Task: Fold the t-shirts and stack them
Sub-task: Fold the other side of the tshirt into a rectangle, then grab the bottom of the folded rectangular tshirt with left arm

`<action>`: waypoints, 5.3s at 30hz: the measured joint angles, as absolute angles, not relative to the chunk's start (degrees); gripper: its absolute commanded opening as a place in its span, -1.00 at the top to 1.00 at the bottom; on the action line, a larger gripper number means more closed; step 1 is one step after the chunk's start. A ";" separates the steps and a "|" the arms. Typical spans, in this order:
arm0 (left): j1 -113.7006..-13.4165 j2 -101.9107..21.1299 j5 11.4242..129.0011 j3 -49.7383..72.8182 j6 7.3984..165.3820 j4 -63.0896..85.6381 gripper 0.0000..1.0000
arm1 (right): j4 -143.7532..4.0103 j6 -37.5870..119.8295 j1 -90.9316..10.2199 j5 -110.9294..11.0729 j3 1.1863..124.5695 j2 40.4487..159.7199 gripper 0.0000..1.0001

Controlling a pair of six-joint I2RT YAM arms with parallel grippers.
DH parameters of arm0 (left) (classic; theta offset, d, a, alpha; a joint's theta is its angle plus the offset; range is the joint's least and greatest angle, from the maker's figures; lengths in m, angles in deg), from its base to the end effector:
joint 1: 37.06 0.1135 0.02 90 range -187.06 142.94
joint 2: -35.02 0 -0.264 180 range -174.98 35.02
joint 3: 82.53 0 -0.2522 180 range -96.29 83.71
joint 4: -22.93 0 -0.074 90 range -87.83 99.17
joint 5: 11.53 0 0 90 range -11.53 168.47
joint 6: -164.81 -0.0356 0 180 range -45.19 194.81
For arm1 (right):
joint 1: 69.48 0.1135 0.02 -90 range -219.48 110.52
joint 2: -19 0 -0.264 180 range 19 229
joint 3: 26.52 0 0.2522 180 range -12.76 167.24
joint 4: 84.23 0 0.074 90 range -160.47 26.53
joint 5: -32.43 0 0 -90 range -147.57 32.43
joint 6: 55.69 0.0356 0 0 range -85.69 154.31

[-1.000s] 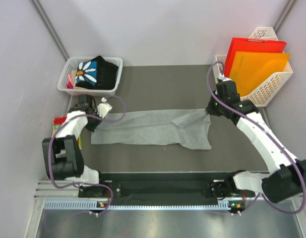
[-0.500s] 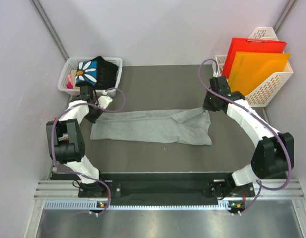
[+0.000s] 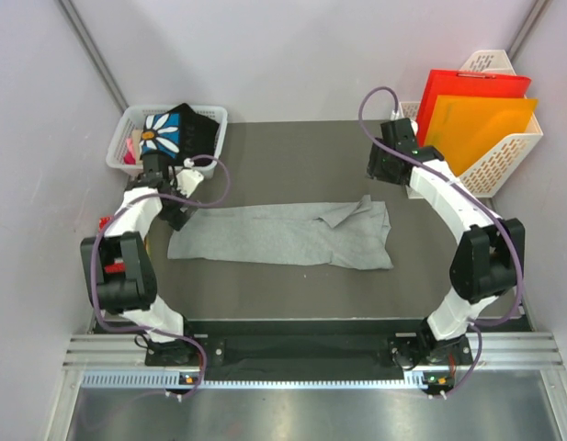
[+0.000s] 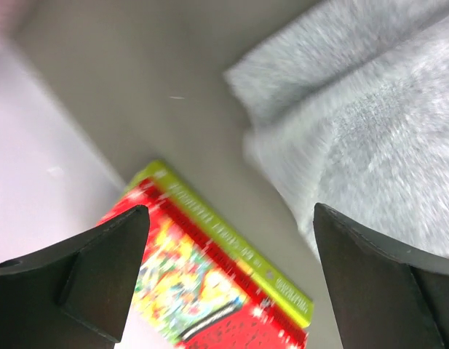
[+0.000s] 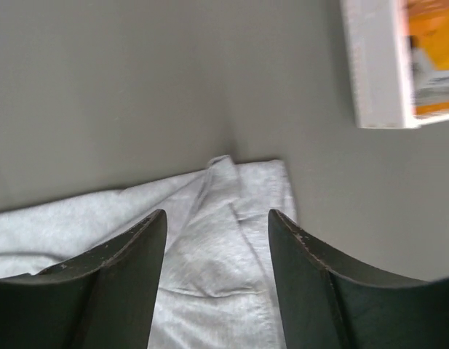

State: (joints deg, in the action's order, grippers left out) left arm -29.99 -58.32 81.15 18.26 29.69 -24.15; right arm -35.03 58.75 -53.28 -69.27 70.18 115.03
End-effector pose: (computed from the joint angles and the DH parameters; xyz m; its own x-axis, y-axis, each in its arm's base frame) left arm 0.3300 0.0426 0.2195 -0.7167 0.6244 -0.3108 0.5138 0.7740 0.3702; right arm 0.3592 0.0969 0.2974 -0.7148 0.2142 -0.6658 0.1664 0.9767 0.1357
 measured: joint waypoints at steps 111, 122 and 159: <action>-39.08 -52.01 71.25 24.29 37.86 -27.30 -0.98 | -40.99 66.86 -48.29 -62.30 51.75 111.67 0.22; -38.73 -52.05 74.27 25.25 37.60 -25.48 -0.98 | -43.48 66.47 -49.36 -57.27 52.43 122.20 0.21; -29.22 -61.28 64.10 23.00 42.23 -26.66 -0.94 | -34.92 67.41 -57.47 -74.52 52.08 109.98 0.23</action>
